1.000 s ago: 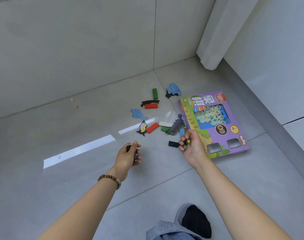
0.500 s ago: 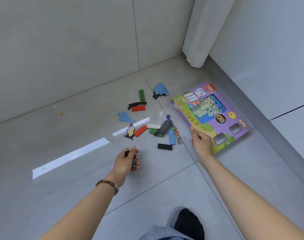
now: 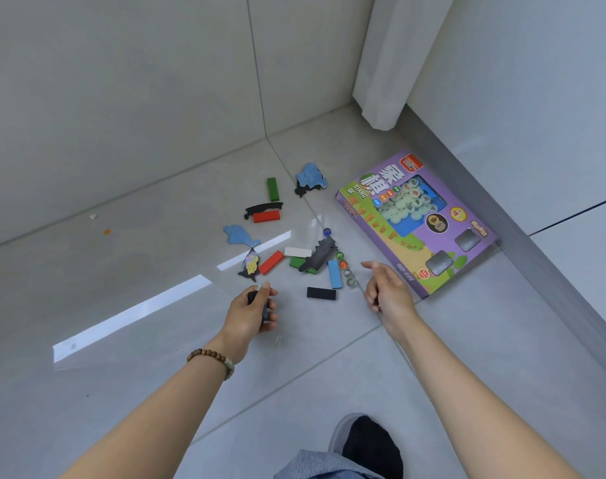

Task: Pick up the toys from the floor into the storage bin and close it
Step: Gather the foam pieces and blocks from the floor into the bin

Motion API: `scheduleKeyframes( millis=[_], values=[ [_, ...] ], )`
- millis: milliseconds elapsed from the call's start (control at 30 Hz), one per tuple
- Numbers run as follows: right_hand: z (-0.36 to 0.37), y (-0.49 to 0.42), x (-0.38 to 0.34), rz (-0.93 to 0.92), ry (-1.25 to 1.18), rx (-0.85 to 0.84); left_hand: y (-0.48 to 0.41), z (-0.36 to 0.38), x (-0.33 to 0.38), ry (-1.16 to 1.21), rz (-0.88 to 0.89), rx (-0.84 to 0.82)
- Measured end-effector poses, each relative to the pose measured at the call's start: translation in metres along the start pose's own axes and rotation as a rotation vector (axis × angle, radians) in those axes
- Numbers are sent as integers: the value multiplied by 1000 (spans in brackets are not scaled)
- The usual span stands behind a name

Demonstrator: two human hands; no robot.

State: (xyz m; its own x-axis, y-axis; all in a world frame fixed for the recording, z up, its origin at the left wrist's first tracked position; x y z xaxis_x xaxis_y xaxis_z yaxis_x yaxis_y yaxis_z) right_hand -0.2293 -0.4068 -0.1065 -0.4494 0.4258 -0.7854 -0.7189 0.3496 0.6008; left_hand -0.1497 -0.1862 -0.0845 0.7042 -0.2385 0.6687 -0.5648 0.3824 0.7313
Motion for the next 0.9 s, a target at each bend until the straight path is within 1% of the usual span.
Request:
scheduleKeyframes(
  millis=[133,200,300,400,433,467,567,600,633,667,767,800,900],
  values=[
    [0,-7,6,-33,476,-15,-3,3,3,-35,0,-31],
    [3,-9,7,-23,651,-34,-6,6,6,-91,-7,-41],
    [6,-11,8,-9,777,-32,-13,14,12,-178,18,-47],
    [5,-12,10,-9,852,-31,-22,22,23,-198,58,-32],
    [5,-11,10,-11,811,-40,-25,24,27,-207,69,-25],
    [4,-10,9,0,677,-42,-29,26,31,-219,82,-22],
    [2,-7,-5,72,58,-10,-38,32,44,-285,120,-5],
    [0,-8,-12,76,-49,2,-42,34,49,-317,133,5],
    [-2,-9,-19,69,-93,11,-47,35,54,-345,147,14],
    [-3,-12,-25,56,-86,12,-51,37,59,-366,158,18],
    [-3,-18,-35,45,82,2,-67,43,73,-391,197,2],
    [-3,-20,-35,50,103,-6,-74,45,77,-399,209,-9],
    [-3,-22,-31,40,73,-23,-93,51,82,-482,210,-20]
  ],
)
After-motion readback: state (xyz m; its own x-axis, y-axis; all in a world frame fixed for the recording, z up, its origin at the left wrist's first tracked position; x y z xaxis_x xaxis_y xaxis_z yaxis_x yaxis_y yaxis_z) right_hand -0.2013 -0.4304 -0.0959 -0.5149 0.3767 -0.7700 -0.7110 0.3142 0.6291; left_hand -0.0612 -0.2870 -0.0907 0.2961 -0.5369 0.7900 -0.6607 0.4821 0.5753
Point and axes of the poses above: each hand's wrist, its own y-axis away from the middle knuckle, its own z-axis out of the palm, x = y × z, the point moved 2 cm from there along -y, towards the middle knuckle, and after that the axes turned 13 degrees about -x, right-handed, at the moved point
